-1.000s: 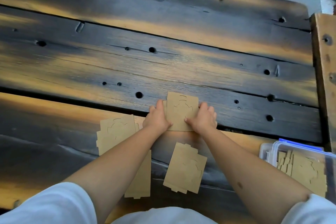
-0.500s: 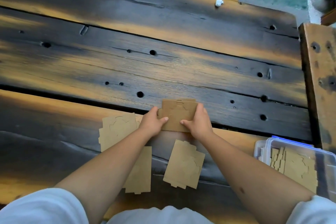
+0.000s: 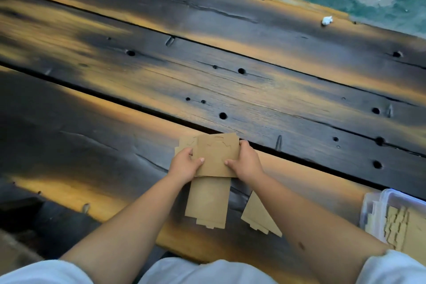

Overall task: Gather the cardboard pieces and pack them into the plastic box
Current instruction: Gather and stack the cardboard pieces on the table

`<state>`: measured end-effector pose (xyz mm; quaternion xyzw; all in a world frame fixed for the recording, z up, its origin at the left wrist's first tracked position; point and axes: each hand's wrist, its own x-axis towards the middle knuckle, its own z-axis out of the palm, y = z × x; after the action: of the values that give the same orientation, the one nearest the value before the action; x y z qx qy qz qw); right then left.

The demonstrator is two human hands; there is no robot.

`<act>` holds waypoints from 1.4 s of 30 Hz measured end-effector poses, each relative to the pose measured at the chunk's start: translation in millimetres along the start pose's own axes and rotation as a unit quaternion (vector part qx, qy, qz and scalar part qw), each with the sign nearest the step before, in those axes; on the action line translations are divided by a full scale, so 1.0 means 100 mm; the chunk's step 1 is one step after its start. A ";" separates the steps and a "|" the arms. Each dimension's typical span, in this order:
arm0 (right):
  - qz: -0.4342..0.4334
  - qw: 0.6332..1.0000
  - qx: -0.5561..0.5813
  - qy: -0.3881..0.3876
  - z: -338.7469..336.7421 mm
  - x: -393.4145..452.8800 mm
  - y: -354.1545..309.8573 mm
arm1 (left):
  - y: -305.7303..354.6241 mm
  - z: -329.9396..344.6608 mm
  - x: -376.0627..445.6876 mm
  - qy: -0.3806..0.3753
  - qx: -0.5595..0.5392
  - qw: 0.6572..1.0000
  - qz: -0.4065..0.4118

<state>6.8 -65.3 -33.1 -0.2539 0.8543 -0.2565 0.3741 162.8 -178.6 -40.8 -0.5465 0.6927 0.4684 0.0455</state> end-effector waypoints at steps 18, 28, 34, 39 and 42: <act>0.083 0.996 -0.001 0.037 0.54 0.24 -0.19 | -0.16 -0.12 0.30 0.035 -0.040 0.996 -0.072; 0.079 0.996 0.020 0.037 0.49 0.33 -0.10 | -0.17 -0.12 0.50 -0.005 -0.044 0.997 -0.056; 0.027 0.997 0.070 0.031 0.31 0.30 -0.13 | -0.03 -0.17 0.50 0.003 -0.056 0.998 -0.011; 0.016 0.996 0.071 0.051 0.14 0.17 -0.14 | 0.10 -0.19 0.38 0.007 -0.049 0.998 0.034; 0.031 0.996 0.076 0.030 0.09 0.01 -0.07 | 0.09 -0.18 0.25 -0.007 -0.032 0.999 0.040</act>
<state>15.1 -73.4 -34.6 -0.1900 0.8509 -0.3162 0.3740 153.4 -209.3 -39.6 -0.5161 0.6985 0.4955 0.0135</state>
